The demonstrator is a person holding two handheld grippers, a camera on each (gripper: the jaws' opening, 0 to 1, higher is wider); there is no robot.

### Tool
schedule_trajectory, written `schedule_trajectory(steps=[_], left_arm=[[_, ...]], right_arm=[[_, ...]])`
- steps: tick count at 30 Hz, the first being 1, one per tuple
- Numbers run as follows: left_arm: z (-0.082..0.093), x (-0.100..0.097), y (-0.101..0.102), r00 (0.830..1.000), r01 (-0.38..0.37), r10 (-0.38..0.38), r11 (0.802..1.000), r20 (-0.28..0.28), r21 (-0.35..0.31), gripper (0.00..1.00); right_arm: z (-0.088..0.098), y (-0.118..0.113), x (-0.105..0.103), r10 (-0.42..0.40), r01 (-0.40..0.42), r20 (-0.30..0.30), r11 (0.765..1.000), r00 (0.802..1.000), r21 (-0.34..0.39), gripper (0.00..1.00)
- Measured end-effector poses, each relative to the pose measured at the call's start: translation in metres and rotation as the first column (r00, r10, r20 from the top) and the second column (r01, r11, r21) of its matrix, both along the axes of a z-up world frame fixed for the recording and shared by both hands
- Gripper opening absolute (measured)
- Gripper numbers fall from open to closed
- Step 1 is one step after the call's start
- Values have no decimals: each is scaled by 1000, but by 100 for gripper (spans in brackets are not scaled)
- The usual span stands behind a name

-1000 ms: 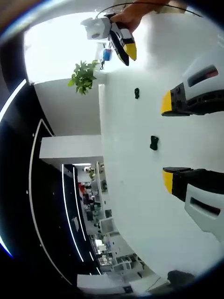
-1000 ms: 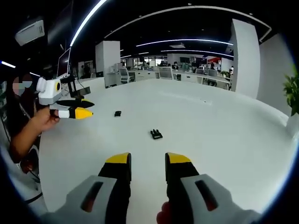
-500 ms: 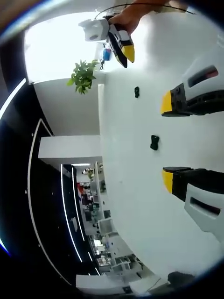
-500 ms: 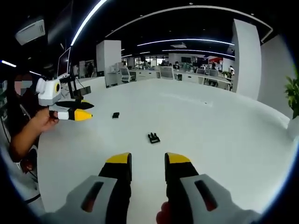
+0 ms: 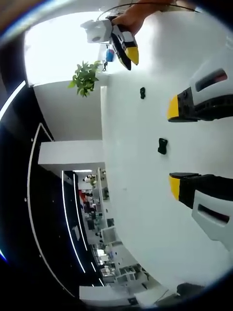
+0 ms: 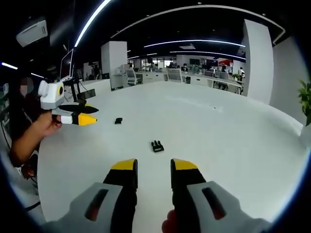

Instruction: Snap the two parts of the plastic buckle together until the buckle closes and remains connected.

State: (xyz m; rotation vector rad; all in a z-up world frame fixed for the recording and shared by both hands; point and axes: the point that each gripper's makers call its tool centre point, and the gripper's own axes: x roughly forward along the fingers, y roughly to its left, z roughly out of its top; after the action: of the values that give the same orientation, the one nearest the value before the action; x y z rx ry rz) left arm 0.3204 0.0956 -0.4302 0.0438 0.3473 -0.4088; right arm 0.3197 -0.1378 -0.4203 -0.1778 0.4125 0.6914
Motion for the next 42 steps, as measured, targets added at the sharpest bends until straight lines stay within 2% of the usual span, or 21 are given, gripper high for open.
schedule_trajectory(steps=[10,26,42], left_arm=[[-1,3,-2,1000,0,0,1000,-6,-1,42],[-1,15,-1,1000,3,-3,1000,-16,1,41],[5,26,-3,1000,19,-19,1000,-18,10,40]], right_arm=[[4,2,6,28,-28,2,999,1000,-27,27],[13,4,20,41,-40,15,999,999,-21,27],[13,6,32,50,-49,12,998,999,-35,27]])
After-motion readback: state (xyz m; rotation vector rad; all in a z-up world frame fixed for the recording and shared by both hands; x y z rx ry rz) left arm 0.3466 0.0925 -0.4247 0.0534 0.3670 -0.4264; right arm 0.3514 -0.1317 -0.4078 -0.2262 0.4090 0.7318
